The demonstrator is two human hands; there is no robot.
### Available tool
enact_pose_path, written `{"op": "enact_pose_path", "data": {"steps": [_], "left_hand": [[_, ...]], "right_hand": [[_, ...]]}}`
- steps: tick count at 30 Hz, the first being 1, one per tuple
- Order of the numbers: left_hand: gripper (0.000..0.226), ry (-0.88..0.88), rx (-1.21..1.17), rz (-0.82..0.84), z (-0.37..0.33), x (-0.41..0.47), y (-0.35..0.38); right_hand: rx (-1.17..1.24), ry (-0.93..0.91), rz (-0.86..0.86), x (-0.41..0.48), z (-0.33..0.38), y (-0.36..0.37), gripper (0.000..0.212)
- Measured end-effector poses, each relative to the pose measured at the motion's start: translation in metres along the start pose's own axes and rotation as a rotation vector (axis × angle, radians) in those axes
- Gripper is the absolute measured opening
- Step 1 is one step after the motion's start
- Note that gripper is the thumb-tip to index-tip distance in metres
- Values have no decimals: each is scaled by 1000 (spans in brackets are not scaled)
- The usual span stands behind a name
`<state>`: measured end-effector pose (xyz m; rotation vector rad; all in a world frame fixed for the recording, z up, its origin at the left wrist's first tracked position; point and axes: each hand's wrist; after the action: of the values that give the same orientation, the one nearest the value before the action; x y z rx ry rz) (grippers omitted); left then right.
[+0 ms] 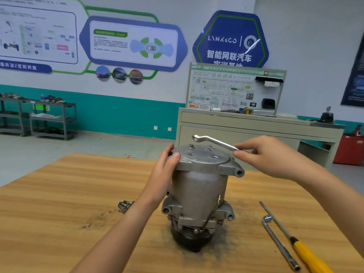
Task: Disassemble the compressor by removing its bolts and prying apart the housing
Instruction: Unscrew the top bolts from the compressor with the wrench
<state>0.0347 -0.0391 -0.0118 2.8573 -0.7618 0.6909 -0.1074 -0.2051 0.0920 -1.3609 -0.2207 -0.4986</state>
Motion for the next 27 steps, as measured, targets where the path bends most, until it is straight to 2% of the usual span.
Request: {"op": "enact_pose_path", "data": {"steps": [2, 4, 6, 10, 13, 18, 21, 24, 27], "left_hand": [[59, 19, 4, -40, 1, 0, 6], [37, 46, 16, -120, 2, 1, 13], [25, 62, 2, -203, 0, 1, 20], [22, 71, -12, -275, -2, -4, 28], [19, 56, -33, -315, -4, -5, 33], [14, 52, -95, -354, -7, -5, 36], [19, 82, -87, -364, -6, -4, 36], [21, 89, -67, -372, -4, -3, 35], [26, 64, -69, -347, -1, 0, 32]], "right_hand": [[-250, -38, 0, 5, 10, -4, 27], [-383, -68, -17, 7, 19, -4, 26], [-485, -79, -4, 7, 27, -2, 32], [-788, -104, 36, 7, 43, -7, 42], [-968, -221, 111, 4, 60, -8, 38], [-990, -298, 143, 0, 71, -6, 29], [-901, -286, 81, -7, 63, -2, 24], [-745, -243, -47, -5, 45, 4, 54], [-613, -124, -147, 11, 1, 6, 61]]}}
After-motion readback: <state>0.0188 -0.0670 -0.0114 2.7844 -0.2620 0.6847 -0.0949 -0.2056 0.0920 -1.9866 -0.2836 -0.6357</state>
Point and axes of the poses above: each hand's wrist, its own x-axis towards the middle knuckle, its own y-axis out of the palm, z = x × y, and after that the axes turned 2 degrees about x, right-handed
